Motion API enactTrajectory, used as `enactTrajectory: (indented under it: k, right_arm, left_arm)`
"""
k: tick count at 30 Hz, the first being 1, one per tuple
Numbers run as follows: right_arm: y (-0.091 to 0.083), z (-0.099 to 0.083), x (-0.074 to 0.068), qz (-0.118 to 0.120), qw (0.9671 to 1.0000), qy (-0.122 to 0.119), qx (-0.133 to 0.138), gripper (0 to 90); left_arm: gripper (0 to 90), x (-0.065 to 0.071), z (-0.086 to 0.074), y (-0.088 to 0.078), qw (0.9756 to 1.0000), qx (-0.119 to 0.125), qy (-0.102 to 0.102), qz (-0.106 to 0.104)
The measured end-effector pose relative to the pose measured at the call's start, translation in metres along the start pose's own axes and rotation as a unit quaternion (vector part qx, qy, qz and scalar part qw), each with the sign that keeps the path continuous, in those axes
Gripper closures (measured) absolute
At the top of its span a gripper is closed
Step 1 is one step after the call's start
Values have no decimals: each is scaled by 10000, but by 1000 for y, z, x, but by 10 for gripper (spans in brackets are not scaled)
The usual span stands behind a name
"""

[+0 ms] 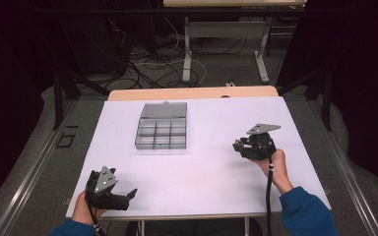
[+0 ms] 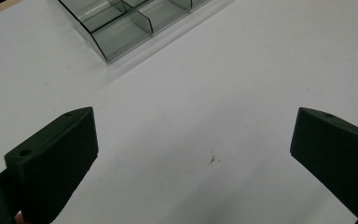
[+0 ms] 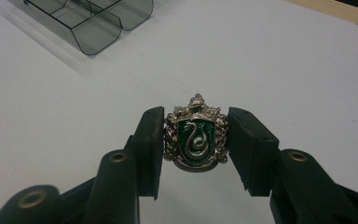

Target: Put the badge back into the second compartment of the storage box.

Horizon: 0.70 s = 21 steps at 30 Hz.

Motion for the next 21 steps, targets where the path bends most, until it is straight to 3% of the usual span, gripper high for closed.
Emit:
enactTrajectory:
  k: [21]
  right_arm:
    - [11, 16, -19, 104, 9998, -181, -50, 573]
  left_arm:
    - [9, 0, 0, 0, 10000, 26, -23, -14]
Point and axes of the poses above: each handheld gripper's, and its own axes: y roughly forward along the jaws, z roughly out of its top, x roughly to its right, the point moved 10 cm from there along y, roughly forward along the jaws, and after that the axes turned 1 degree about z, right-handed, at the moved point
